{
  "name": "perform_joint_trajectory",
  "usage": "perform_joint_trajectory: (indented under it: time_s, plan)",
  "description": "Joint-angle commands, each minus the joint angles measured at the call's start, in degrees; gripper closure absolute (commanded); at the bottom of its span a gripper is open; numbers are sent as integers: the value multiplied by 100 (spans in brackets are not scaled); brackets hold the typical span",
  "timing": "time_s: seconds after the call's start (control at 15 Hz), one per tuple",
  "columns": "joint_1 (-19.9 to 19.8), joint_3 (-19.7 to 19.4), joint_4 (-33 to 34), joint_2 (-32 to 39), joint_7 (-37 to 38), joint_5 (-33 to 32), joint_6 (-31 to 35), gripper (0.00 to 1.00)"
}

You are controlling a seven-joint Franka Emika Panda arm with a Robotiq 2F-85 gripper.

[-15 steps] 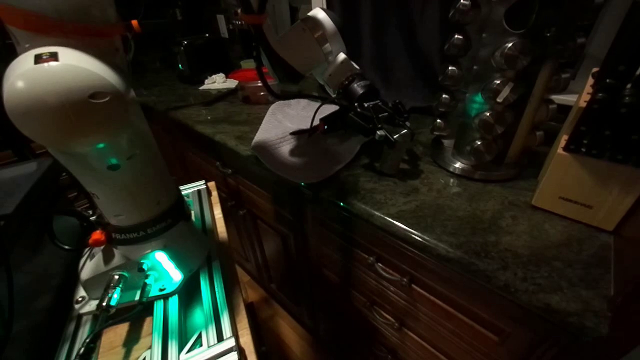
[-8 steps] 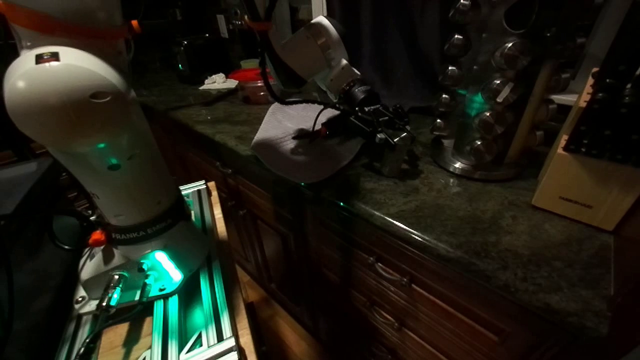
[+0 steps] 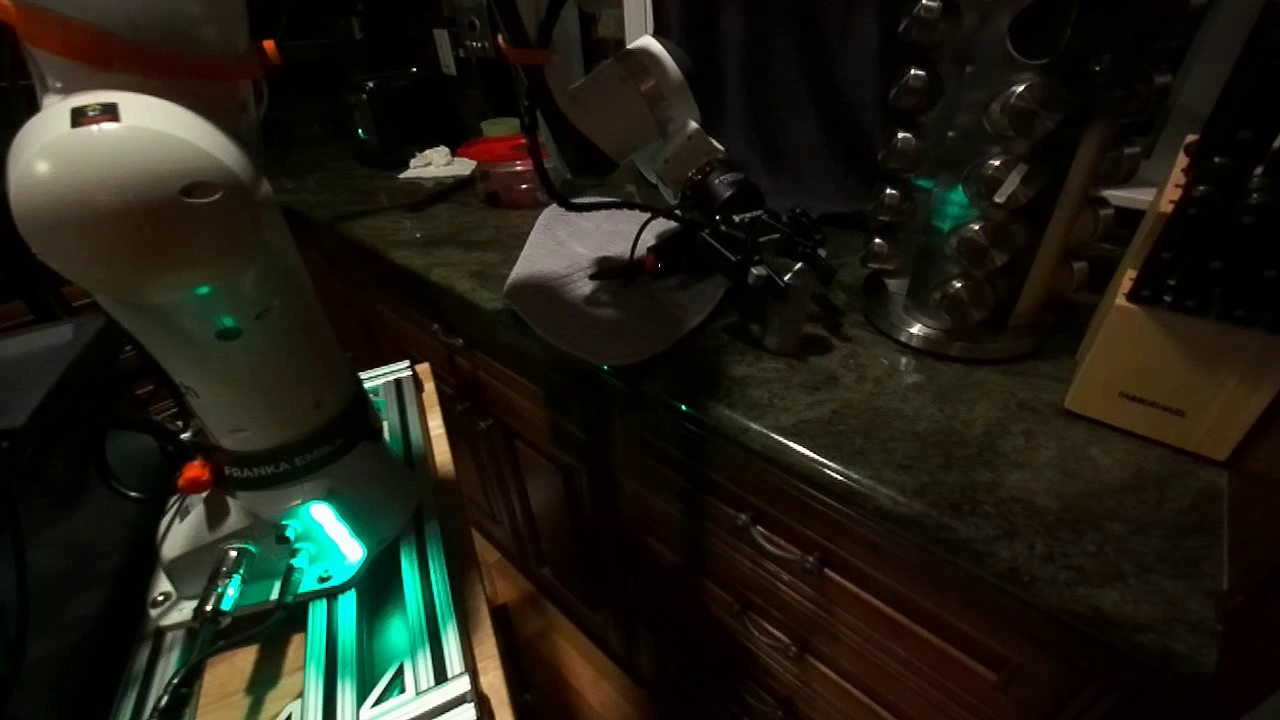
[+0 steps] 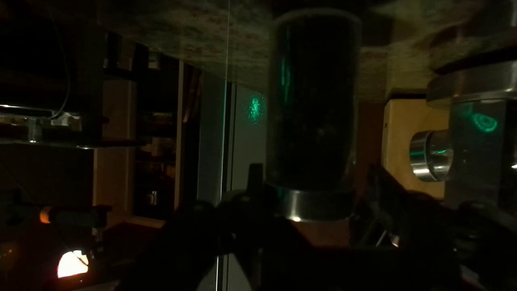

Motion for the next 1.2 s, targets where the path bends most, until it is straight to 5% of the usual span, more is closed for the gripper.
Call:
perform_joint_trajectory:
  time_s: [0.0, 0.47, 1.13]
  plan:
    - [57, 29, 77, 88, 176, 110, -126, 2]
    - [-5, 92, -215, -620, -83, 214, 74, 0]
    - [-71, -67, -899, -2753, -2731, 448, 1058, 0]
